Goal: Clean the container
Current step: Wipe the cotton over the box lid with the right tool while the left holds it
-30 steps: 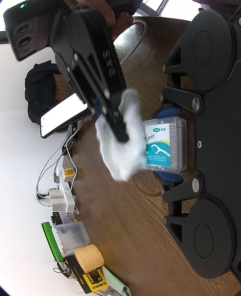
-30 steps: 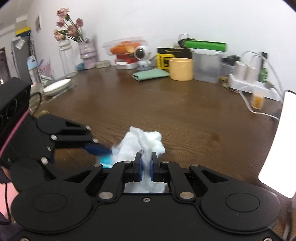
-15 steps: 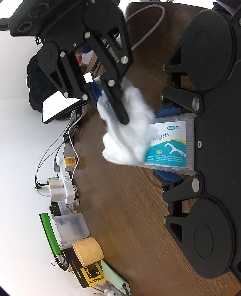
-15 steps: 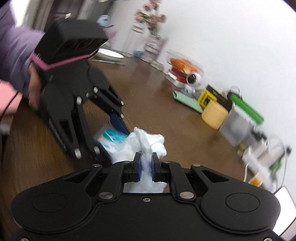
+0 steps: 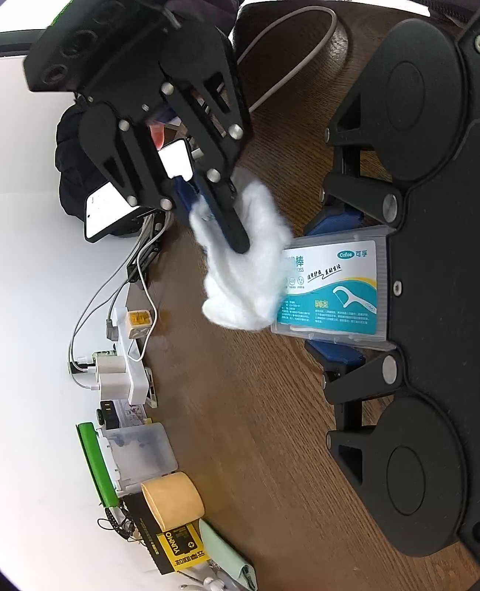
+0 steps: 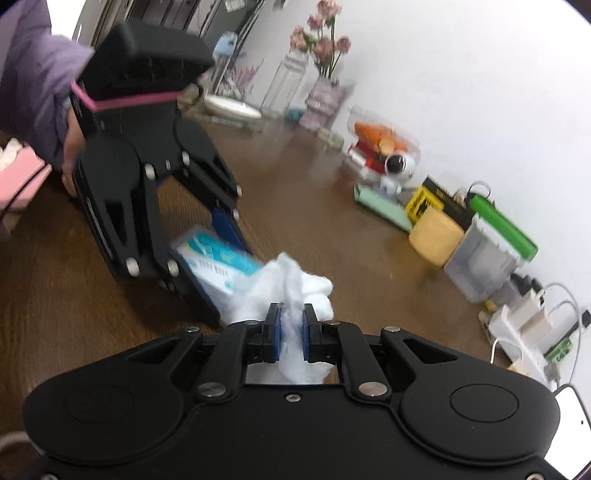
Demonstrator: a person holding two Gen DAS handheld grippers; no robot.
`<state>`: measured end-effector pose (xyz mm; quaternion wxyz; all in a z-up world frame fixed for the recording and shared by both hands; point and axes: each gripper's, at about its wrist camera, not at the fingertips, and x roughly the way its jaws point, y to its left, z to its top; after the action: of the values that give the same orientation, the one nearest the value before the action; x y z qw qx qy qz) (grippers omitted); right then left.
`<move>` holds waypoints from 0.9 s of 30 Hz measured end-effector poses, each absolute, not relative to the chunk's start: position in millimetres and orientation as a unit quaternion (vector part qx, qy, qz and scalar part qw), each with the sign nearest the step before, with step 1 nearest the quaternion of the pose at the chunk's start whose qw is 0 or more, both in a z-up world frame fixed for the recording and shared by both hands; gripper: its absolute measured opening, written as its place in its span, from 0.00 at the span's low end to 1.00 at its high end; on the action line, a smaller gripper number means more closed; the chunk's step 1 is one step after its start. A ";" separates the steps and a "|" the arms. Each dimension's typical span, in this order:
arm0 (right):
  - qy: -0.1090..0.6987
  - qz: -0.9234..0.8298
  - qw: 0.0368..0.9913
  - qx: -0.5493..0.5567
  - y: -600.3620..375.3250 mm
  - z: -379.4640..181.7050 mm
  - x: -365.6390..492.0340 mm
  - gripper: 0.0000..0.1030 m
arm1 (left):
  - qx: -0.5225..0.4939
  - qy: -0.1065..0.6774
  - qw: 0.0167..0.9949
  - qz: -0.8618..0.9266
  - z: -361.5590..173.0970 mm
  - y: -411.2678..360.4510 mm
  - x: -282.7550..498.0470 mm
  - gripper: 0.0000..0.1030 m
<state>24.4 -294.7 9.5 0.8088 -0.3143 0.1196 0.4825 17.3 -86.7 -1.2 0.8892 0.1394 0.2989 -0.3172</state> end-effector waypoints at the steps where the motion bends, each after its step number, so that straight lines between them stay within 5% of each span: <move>1: 0.119 0.485 0.809 -0.310 -294.5 13.2 22.9 0.11 | 0.139 0.299 0.889 -0.317 -1.3 -86.9 17.3 0.57; 10: 0.131 0.495 0.822 -0.249 -285.5 31.6 2.0 0.10 | 0.179 0.276 0.876 -0.353 -2.0 -91.8 -9.5 0.56; 22: 0.276 0.418 0.864 -0.045 -293.0 31.2 -3.2 0.09 | 0.167 0.288 0.860 -0.386 -4.7 -87.7 -25.7 0.56; 27: 0.304 0.408 0.858 -0.076 -265.4 20.8 2.9 0.09 | 0.160 0.292 0.869 -0.367 -4.9 -86.1 -27.2 0.60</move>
<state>2.9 -265.4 20.8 0.8578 -0.0764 0.3037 0.4076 -27.2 -86.1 -4.9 0.8686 0.1601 0.2917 -0.3671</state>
